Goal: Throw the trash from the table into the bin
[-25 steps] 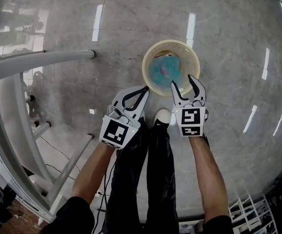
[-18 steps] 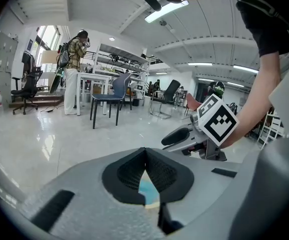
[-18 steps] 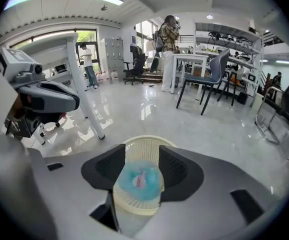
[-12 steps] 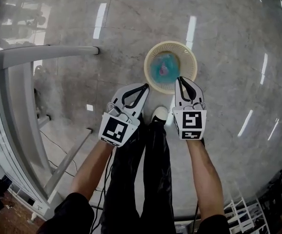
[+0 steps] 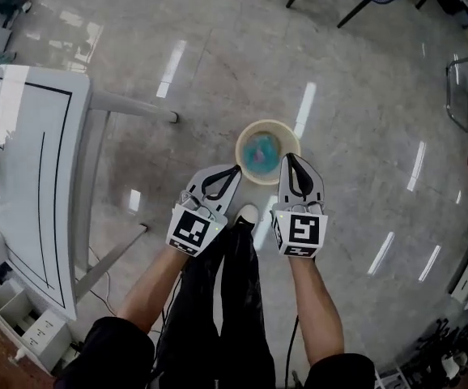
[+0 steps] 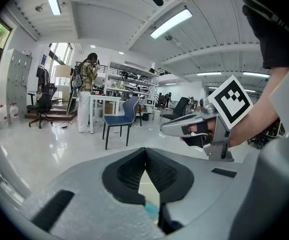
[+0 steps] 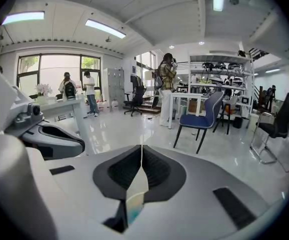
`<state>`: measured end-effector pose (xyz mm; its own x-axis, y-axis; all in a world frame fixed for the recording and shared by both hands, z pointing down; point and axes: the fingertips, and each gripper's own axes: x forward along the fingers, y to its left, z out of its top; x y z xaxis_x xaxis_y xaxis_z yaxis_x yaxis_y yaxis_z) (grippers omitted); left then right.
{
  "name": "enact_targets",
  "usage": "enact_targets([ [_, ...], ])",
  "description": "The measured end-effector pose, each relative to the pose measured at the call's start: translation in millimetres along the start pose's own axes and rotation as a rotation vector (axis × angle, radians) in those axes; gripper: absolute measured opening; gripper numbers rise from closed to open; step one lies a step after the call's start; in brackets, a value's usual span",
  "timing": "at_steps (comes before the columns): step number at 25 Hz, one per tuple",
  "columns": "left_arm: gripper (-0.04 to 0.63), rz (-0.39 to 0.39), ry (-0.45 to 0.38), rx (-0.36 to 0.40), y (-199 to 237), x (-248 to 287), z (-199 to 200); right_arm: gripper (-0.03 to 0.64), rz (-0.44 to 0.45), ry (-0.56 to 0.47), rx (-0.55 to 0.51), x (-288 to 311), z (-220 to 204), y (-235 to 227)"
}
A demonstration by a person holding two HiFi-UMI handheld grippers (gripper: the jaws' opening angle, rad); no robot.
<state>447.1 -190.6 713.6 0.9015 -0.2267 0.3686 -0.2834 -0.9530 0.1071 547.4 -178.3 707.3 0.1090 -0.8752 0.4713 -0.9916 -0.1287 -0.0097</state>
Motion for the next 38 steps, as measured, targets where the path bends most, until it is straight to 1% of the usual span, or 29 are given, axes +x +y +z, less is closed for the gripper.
enact_targets([
  [3, 0.005, 0.027, -0.019, 0.006, 2, -22, 43, 0.017, 0.009, -0.028, -0.002, -23, 45, 6],
  [9, 0.005, 0.107, -0.059, 0.007, 3, -76, 124, 0.012, 0.079, -0.080, -0.040, -74, 127, 33],
  [13, 0.005, 0.189, -0.088, -0.009, 1, -118, 166, 0.009, 0.152, -0.110, -0.083, -105, 173, 61],
  [16, 0.005, 0.249, -0.114, -0.009, 7, -147, 187, 0.009, 0.203, -0.144, -0.111, -119, 202, 87],
  [21, 0.005, 0.338, -0.133, -0.023, 15, -207, 203, 0.009, 0.277, -0.183, -0.104, -142, 236, 136],
  [25, 0.005, 0.414, -0.170, -0.050, 26, -256, 214, 0.009, 0.338, -0.206, -0.109, -154, 263, 179],
  [30, 0.005, 0.518, -0.191, -0.074, 46, -329, 207, 0.009, 0.460, -0.235, -0.145, -171, 287, 260],
  [32, 0.005, 0.554, -0.200, -0.080, 51, -358, 203, 0.009, 0.529, -0.243, -0.158, -181, 293, 296],
  [34, 0.005, 0.582, -0.200, -0.078, 55, -386, 199, 0.009, 0.596, -0.244, -0.144, -191, 296, 330],
  [38, 0.005, 0.635, -0.200, -0.087, 68, -441, 183, 0.009, 0.672, -0.242, -0.142, -205, 299, 392],
])
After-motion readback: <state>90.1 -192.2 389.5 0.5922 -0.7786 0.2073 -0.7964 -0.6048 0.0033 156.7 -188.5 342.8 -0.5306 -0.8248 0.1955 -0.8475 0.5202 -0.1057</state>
